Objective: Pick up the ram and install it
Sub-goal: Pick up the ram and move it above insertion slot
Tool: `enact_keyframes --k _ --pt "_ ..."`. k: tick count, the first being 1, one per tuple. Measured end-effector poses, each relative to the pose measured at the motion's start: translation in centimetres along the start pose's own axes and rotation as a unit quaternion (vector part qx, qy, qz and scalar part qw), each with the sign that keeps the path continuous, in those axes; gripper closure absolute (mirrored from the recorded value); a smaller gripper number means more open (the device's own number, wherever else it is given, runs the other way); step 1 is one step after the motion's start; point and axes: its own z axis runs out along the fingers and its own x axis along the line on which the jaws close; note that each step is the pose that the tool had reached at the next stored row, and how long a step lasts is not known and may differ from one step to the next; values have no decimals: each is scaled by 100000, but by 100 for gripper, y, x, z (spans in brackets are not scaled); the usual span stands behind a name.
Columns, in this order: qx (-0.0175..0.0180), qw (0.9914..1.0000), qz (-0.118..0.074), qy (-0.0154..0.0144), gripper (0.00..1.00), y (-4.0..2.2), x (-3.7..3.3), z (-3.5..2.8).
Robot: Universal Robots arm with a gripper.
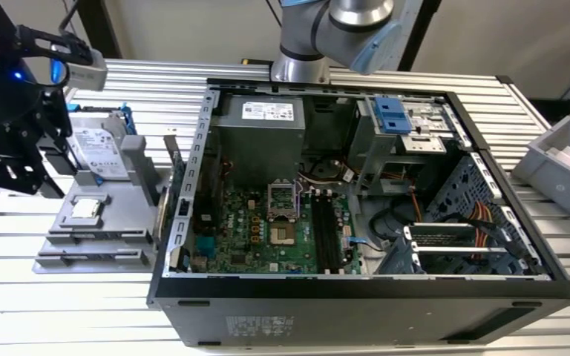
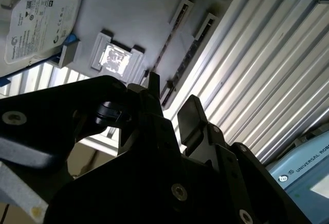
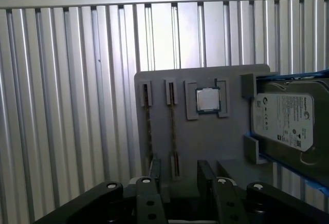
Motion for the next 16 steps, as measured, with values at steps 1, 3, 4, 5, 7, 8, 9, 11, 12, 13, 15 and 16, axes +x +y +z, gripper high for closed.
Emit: enact_keyframes --k 1,3,4,5,7,8,9,11,12,13,15,16 --pt "1 100000 2 -1 0 0 3 16" --pt "2 100000 -2 4 0 0 8 50" --pt "-2 100000 0 13 0 0 10 66" --pt "-1 100000 -1 13 0 -1 13 82" --pt "-2 100000 -5 14 0 -2 21 114" --pt "0 100000 -9 12 0 -2 28 131" --pt "-5 100000 -7 16 0 -2 36 146" --pt "-7 100000 -2 18 0 -2 55 177" --pt "-2 100000 -3 16 0 -3 66 193" --pt "0 100000 0 13 0 -4 78 211" --pt "-1 100000 -2 14 0 -5 102 243" --pt "-1 100000 1 13 0 -6 116 260"
